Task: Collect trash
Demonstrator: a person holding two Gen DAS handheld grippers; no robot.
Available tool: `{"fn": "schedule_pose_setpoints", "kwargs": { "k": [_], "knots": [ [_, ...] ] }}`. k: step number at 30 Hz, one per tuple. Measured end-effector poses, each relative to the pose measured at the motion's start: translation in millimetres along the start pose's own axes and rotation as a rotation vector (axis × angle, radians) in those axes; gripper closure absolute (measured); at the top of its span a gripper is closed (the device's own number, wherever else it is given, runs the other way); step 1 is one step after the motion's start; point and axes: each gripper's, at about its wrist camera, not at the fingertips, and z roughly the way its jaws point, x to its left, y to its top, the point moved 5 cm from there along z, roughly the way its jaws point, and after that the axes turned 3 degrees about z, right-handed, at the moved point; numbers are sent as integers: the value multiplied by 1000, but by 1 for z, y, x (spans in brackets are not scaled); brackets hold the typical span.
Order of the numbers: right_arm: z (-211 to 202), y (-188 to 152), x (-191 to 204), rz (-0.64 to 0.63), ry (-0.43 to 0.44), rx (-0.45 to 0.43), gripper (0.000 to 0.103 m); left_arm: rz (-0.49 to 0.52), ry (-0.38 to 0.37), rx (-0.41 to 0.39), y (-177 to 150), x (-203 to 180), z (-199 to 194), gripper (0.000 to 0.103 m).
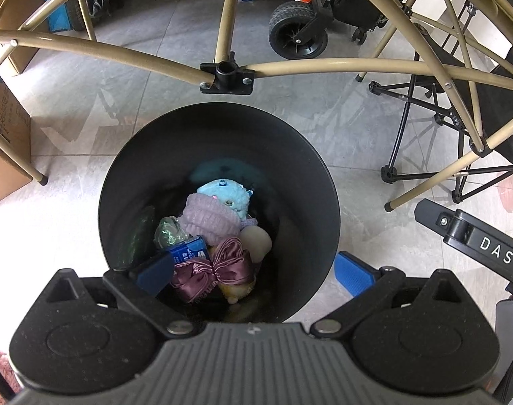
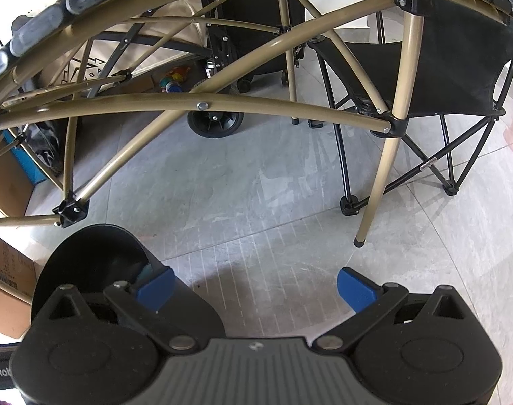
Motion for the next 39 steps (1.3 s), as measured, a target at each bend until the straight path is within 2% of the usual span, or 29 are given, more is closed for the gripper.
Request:
{"fn": "schedule_pose_setpoints", "kwargs": {
  "k": [7,11,15,22,26,29,33,39],
  "knots": [
    [-2,1,3,-8,6,-3,0,3,0,-7,0,0,-3,0],
    [-10,-1,6,-13,27,-18,0,15,2,-43,-1,0,-16,0],
    [-29,-1,12,-26,66,-61,0,26,16,-127,-4,2,-43,0],
    [-91,-11,26,-63,166,-153,0,61,49,-352,-23,5,-122,0],
    [-142,-34,38,-153,238,-228,0,110,70,-521,-52,14,-175,0],
    [-176,-60,41,-225,282,-260,0,146,95,-603,-81,26,-204,0],
    [-217,-93,41,-301,309,-306,0,156,122,-661,-121,45,-227,0],
    [-260,-127,37,-337,320,-355,0,166,124,-702,-182,60,-247,0]
  ]
}}
